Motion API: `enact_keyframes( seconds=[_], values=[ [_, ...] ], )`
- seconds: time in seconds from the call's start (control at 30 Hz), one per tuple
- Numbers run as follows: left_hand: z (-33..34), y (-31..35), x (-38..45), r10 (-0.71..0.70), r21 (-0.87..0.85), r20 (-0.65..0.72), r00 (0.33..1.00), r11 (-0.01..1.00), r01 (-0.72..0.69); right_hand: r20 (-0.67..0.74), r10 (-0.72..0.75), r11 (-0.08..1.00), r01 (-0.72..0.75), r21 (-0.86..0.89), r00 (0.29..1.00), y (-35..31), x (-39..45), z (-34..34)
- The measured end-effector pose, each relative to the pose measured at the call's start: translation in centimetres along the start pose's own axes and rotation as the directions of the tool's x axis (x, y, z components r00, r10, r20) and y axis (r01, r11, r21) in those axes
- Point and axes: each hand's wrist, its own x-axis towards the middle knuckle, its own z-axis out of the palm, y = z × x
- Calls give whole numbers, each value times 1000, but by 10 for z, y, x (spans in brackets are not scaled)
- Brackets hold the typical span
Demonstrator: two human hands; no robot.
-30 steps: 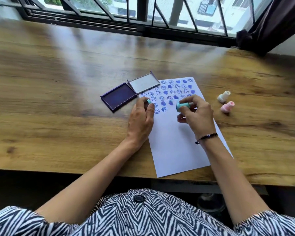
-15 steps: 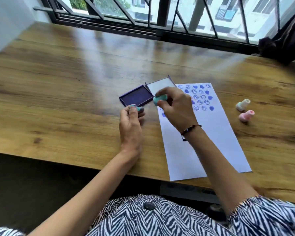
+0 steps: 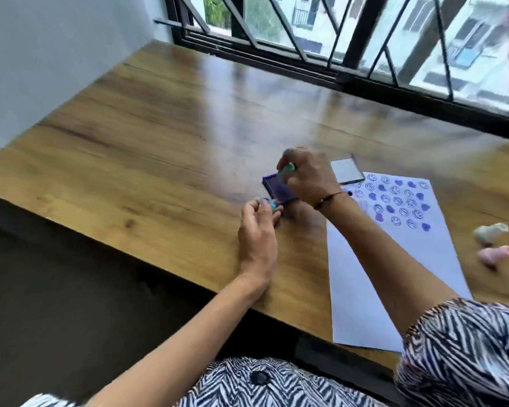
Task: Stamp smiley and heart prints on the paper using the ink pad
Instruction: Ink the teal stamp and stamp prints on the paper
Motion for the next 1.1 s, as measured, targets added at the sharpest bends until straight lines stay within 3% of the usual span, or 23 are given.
enact_keyframes(
  seconds=[0.13,0.3,0.37,0.43,0.53,0.63,0.7,0.8,0.93,1.1],
  values=[
    [0,-3,-3,10,-2,12,1000,1000,-10,96,-23,998,28,-51,995,-1,-2,1],
    [-2,-1,-4,40,32,46,998,999,-42,34,49,999,-48,-25,998,-3,-10,7],
    [-3,-2,-7,99,99,56,994,990,-104,53,57,998,-59,32,997,-3,-11,2],
    [-2,-2,-13,205,218,123,971,949,-228,-45,123,980,-114,165,991,6,-17,-15],
    [15,-2,-23,266,257,290,920,904,-342,-290,377,881,-244,406,880,43,-53,-39],
    [50,-2,-28,223,307,449,865,871,-383,-276,582,758,-387,526,765,81,-107,-57],
    [73,-3,-27,169,351,550,818,842,-410,-250,600,752,-430,499,760,93,-126,-62],
    [94,-8,-21,112,416,641,759,781,-466,-261,519,843,-439,311,814,98,-131,-64],
    [97,-17,-15,52,492,633,773,744,-452,-179,409,908,-418,-13,895,98,-121,-63],
    [96,-21,-14,46,507,623,781,737,-447,-132,381,901,-399,-170,915,97,-112,-62]
  ],
)
